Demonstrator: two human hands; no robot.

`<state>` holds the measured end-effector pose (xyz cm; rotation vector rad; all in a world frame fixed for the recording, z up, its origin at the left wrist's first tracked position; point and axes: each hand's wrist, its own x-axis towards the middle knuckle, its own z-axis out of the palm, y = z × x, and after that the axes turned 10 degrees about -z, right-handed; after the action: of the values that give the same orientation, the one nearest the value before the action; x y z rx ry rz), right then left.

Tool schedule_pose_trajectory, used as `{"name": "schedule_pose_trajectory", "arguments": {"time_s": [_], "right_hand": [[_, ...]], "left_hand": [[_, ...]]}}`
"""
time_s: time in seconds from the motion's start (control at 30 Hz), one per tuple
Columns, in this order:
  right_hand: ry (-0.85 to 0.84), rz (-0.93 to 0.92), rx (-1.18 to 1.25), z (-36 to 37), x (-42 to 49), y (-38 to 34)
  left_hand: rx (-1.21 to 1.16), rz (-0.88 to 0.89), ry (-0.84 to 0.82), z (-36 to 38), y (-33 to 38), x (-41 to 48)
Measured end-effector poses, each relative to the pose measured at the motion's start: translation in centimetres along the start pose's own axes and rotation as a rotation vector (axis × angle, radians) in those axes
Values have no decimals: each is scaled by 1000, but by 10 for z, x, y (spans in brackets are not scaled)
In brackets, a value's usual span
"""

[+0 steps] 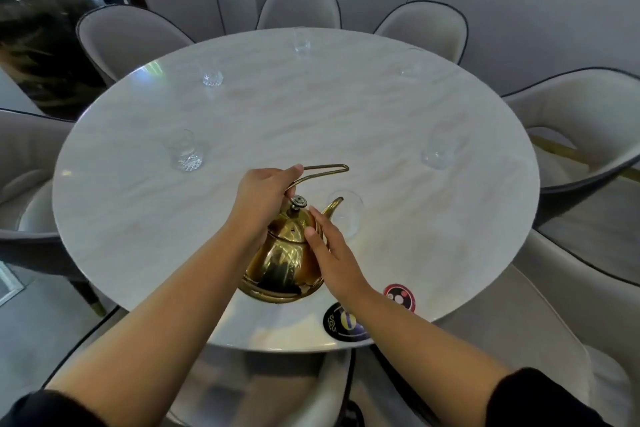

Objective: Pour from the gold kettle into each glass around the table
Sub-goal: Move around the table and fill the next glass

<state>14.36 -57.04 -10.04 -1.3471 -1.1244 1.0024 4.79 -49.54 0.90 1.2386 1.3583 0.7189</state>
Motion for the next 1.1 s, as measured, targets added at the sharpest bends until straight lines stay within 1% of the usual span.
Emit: {"name": "schedule_pose_trajectory", "arguments": {"time_s": [0.27,0.6,0.87,1.1], "right_hand": [[-55,31,96,-6,5,4],[-85,52,129,-11,2,-3],[-105,67,177,-11,-2,-6],[-113,74,194,-13,-2,-7]], "left_hand": [[65,0,22,10,5,6],[108,-28,32,14,11,6],[98,-79,3,15,13,8],[119,-88,-12,16,16,10]]}}
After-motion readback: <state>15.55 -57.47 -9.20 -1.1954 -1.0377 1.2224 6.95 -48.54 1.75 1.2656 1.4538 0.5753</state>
